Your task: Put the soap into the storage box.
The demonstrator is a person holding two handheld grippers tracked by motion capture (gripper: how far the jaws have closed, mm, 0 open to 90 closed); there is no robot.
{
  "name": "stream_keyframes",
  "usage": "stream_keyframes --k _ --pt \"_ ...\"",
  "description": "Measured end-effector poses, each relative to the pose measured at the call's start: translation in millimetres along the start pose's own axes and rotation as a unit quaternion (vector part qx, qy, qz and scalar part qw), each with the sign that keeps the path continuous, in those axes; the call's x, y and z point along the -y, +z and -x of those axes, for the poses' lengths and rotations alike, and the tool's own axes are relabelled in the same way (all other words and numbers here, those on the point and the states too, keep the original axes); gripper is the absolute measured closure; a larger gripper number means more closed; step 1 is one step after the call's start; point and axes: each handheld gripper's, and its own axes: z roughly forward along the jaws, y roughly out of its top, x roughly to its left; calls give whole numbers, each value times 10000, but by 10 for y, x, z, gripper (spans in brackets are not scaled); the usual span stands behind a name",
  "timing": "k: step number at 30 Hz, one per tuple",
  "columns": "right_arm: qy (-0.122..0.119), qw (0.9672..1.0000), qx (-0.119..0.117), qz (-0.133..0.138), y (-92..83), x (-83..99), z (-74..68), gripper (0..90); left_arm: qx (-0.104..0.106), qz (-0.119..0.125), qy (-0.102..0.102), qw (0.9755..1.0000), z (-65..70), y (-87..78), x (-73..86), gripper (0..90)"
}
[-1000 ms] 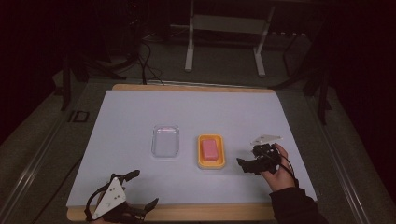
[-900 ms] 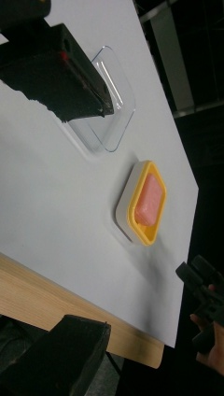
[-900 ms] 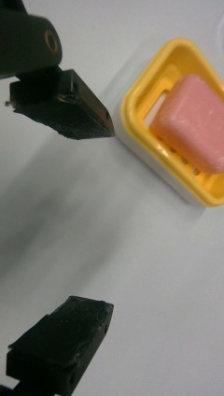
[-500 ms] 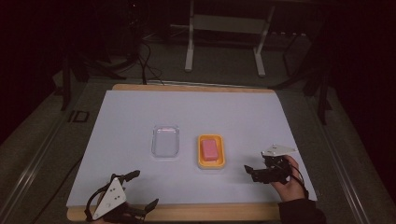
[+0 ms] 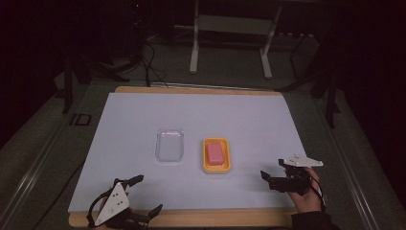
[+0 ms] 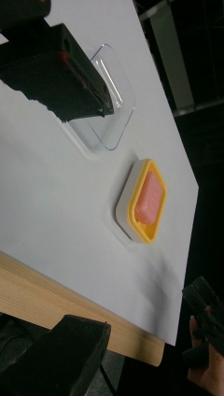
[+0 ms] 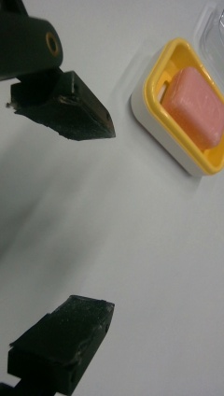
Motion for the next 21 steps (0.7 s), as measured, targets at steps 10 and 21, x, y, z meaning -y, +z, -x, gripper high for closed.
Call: stream_keyframes --k 10,21 --pt "130 9999 -17 -9 83 20 30 138 33 2 14 10000 3 -9 -3 5" --pt "118 9999 -50 -88 113 23 49 138 46 6 11 10000 4 -8 -6 5"
